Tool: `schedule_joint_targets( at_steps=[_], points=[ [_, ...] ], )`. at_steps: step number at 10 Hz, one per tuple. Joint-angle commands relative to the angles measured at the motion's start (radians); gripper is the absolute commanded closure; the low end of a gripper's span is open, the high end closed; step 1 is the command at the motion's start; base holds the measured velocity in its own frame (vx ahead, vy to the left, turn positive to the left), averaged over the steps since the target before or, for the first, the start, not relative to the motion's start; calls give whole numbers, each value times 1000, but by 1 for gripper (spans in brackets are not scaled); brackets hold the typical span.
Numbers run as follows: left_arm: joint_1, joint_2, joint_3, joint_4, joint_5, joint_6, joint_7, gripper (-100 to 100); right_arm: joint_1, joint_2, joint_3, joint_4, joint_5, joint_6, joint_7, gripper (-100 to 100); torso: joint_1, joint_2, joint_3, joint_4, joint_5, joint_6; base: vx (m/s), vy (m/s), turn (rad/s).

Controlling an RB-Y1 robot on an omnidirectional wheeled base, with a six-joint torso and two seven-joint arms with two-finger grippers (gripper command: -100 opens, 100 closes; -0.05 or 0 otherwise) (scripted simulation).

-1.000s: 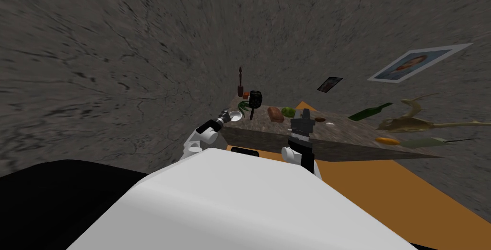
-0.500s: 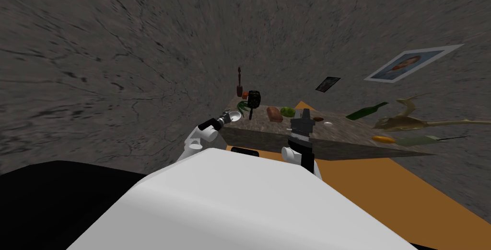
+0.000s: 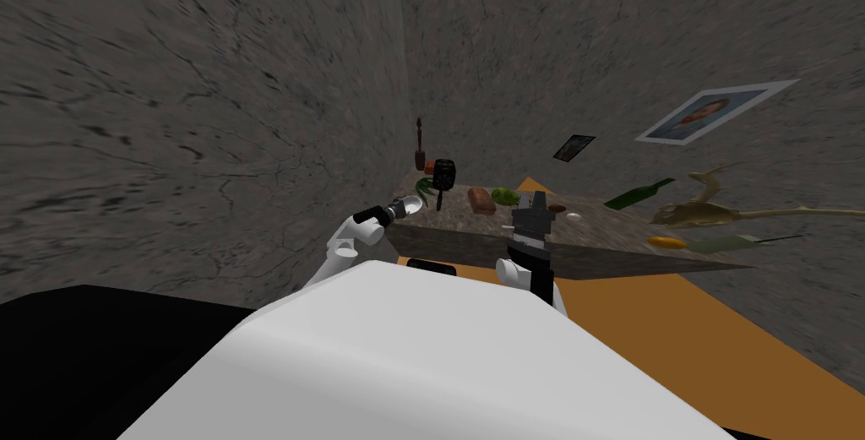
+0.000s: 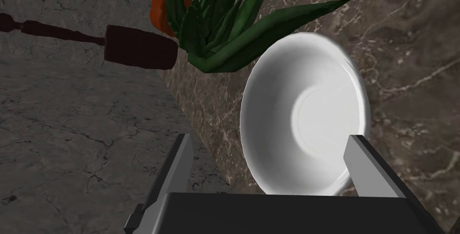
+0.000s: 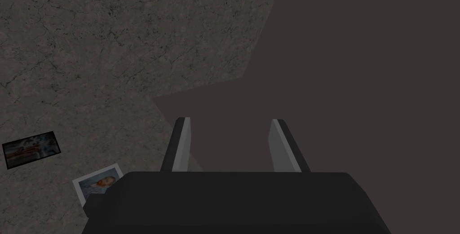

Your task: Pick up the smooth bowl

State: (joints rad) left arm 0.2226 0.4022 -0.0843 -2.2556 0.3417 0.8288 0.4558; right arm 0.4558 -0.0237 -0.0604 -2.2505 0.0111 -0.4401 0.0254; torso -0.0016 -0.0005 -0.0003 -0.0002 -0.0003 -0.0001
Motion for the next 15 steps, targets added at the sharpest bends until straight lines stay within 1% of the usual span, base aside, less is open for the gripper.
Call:
schedule_joint_targets(
  at_steps=[1, 2, 3, 4, 5, 6, 7, 8, 9, 10, 11, 12, 13, 14, 15],
  points=[
    [-17, 16, 3, 12, 5, 50, 17, -100, 0, 0, 0, 0, 0, 0, 0, 0, 0, 0, 0, 0, 0, 0, 5, -26, -38],
    [-17, 16, 3, 12, 5, 75, 17, -100, 0, 0, 0, 0, 0, 0, 0, 0, 0, 0, 0, 0, 0, 0, 3, -21, -19],
    [-38, 29, 5, 23, 8, 106, 32, -100, 0, 0, 0, 0, 0, 0, 0, 0, 0, 0, 0, 0, 0, 0, 5, -30, -40],
    [-38, 29, 5, 23, 8, 131, 32, -100, 0, 0, 0, 0, 0, 0, 0, 0, 0, 0, 0, 0, 0, 0, 6, -24, -25],
    [-58, 42, 7, 35, 10, 159, 47, -100, 0, 0, 0, 0, 0, 0, 0, 0, 0, 0, 0, 0, 0, 0, 11, -29, -40],
    [-58, 42, 7, 35, 10, 184, 47, -100, 0, 0, 0, 0, 0, 0, 0, 0, 0, 0, 0, 0, 0, 0, 6, -24, -22],
    [-77, 54, 10, 47, 12, 212, 61, -100, 0, 0, 0, 0, 0, 0, 0, 0, 0, 0, 0, 0, 0, 0, 4, -28, -43],
    [-77, 54, 10, 47, 12, 237, 61, -100, 0, 0, 0, 0, 0, 0, 0, 0, 0, 0, 0, 0, 0, 0, 5, -23, -26],
    [-77, 54, 10, 47, 12, 242, 61, -100, 0, 0, 0, 0, 0, 0, 0, 0, 0, 0, 0, 0, 0, 0, 2, -9, 3],
    [-96, 66, 12, 59, 14, 283, 75, -100, 0, 0, 0, 0, 0, 0, 0, 0, 1, 0, 0, 0, 0, 0, 7, -19, -45],
    [-96, 66, 12, 59, 14, 295, 75, -100, 0, 0, 0, 0, 0, 0, 0, 0, 0, 0, 0, 0, 0, 0, 10, -19, -29],
    [-114, 77, 14, 71, 15, 328, 89, -100, 0, 0, 0, 0, 0, 0, 0, 0, 0, 0, 0, 0, 0, 0, 13, -24, -42],
    [-114, 77, 14, 71, 15, 345, 89, -100, 0, 0, 0, 0, 0, 0, 0, 0, 0, 0, 0, 0, 0, 0, 10, -22, -20],
    [-131, 87, 16, 82, 17, 376, 102, -100, 0, 0, 0, 0, 0, 0, 0, 0, 0, 0, 0, 0, 0, 0, 12, -28, -36],
    [-131, 87, 16, 82, 17, 392, 102, -100, 0, 0, 0, 0, 0, 0, 0, 0, 0, 0, 0, 0, 0, 0, 10, -23, -21]
  ],
)
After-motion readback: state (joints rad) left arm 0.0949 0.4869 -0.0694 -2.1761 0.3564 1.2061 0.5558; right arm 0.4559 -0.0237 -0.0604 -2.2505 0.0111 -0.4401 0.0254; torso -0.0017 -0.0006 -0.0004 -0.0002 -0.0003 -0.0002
